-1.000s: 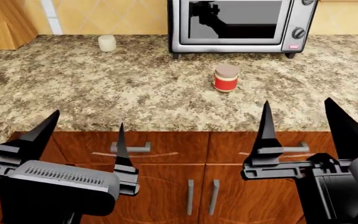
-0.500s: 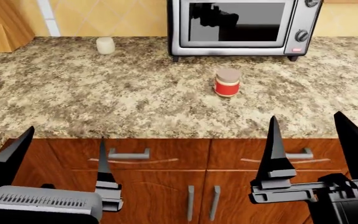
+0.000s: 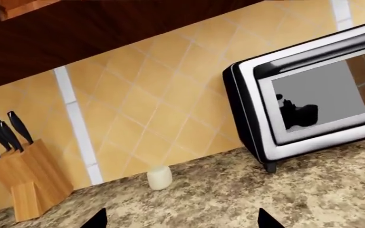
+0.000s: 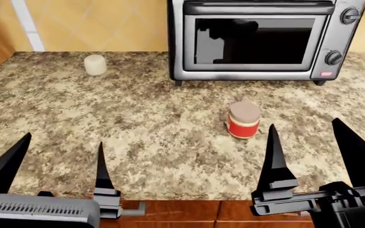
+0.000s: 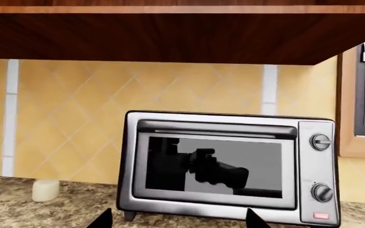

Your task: Pick the peanut butter and boxed food from the counter and place them in the cabinets closest to them.

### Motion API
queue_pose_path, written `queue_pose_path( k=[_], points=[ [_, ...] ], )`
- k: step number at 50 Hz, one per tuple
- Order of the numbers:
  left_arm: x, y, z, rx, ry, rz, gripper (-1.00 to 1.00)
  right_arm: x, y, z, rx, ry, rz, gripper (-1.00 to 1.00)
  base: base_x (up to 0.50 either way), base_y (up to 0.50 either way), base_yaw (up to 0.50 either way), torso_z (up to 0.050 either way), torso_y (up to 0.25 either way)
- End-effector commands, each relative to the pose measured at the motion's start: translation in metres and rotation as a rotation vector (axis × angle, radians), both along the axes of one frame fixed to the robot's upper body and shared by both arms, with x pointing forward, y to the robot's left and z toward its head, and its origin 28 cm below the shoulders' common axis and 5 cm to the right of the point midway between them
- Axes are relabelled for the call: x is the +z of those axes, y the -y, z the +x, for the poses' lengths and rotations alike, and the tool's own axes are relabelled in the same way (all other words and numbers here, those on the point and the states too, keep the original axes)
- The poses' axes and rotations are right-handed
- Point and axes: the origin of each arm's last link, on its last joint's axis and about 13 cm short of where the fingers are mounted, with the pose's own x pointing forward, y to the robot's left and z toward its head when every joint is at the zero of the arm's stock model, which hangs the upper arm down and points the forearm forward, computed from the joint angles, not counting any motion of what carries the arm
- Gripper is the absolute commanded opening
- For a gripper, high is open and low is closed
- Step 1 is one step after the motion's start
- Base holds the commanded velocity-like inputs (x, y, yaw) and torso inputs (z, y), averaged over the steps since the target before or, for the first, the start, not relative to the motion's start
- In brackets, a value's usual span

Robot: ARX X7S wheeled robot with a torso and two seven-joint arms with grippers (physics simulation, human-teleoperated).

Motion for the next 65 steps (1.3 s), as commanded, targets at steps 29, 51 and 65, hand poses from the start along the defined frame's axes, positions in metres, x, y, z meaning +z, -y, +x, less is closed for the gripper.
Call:
queue_pose_path(
  k=[29,51,65],
  points=[
    [-0.001,0.0,-0.002,-0.008,-0.01,-0.006,1.0,0.001,-0.001,-0.004,0.016,-0.006,0.009,1.0,0.47,0.0,0.0,0.0,0.001],
    [-0.002,0.003,-0.001,-0.015,-0.02,-0.011,1.0,-0.002,0.008,-0.003,0.15,-0.296,0.059,1.0,0.0,0.0,0.0,0.0,0.0],
    [-0.003,0.004,0.002,-0.029,-0.029,-0.018,1.0,0.014,0.022,-0.01,0.16,-0.438,0.05,1.0,0.0,0.0,0.0,0.0,0.0]
  ],
)
